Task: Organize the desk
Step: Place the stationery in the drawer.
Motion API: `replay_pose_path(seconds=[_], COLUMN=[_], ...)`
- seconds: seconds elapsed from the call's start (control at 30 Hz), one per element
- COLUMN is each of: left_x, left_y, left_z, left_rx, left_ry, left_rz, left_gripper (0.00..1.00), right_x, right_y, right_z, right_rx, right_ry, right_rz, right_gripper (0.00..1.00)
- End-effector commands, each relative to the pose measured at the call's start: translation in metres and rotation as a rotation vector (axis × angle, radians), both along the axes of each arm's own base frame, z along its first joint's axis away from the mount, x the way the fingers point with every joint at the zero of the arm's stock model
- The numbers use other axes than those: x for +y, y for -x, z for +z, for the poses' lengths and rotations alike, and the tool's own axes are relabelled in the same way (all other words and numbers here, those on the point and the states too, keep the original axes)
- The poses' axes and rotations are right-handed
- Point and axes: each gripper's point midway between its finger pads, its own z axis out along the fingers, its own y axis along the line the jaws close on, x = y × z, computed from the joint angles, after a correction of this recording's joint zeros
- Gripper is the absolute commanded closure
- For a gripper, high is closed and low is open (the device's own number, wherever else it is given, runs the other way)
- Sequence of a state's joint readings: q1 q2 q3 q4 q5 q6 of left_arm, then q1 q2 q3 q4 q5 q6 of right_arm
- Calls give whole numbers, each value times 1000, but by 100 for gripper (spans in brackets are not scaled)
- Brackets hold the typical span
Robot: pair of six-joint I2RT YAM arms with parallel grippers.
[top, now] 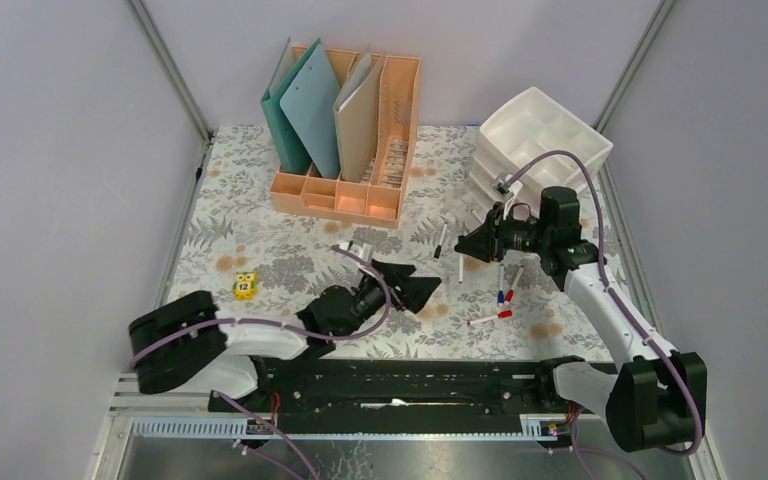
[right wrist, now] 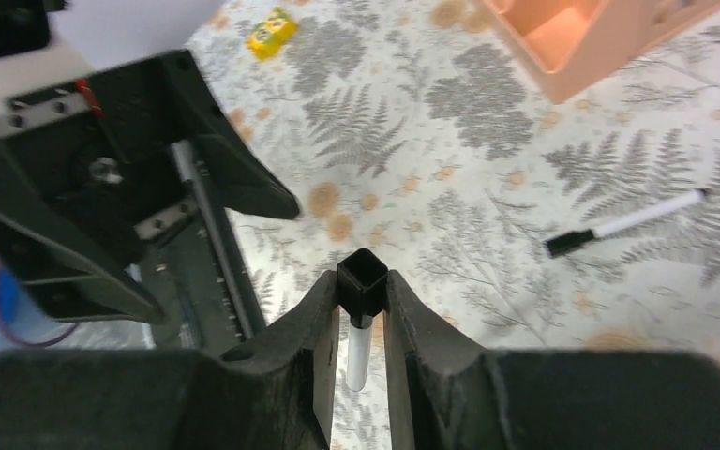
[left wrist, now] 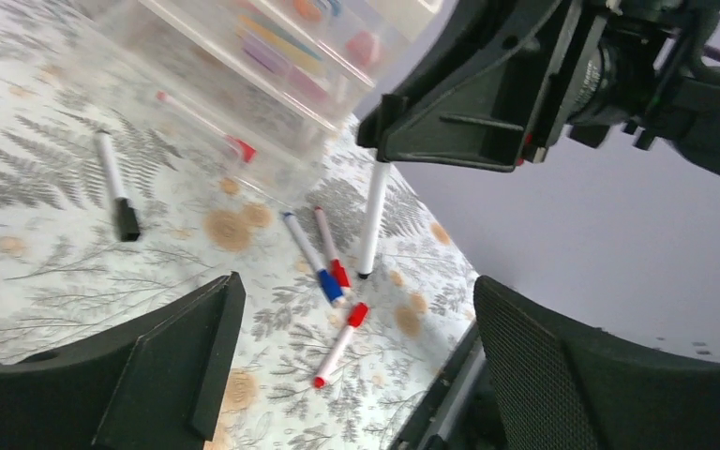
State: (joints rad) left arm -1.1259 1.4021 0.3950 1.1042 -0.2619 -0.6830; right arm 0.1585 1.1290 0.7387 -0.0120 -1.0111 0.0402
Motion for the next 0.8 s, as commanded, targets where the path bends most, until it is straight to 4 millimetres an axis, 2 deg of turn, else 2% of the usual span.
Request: replay_pose_path(seconds=[0.0,0.2,0.4,0.5,0.77], left_x=[35,68,77,81,90], left_y=[-13,-18,-12,-8,-1], left_z=[0,-14,-32,-36,-42], left_rx=[-45,-31,26,31,30], left_ry=[-95,-177,-168,-139,-132], left_rz=[139,212,115,96,82], left_gripper=[1,1,1,1,1], right_x=[-19,-43,-70,-82,-108], right_y=[-19,-42,-76,-96,-141], right_z=[5,21,32,33,16], right_rx=[-168,-317,-437,-485,-525], right_ry=[166,303,485,580,776], right_rz=[-90,-215,-302,-336,-436], right_gripper=[97,97,97,96,96])
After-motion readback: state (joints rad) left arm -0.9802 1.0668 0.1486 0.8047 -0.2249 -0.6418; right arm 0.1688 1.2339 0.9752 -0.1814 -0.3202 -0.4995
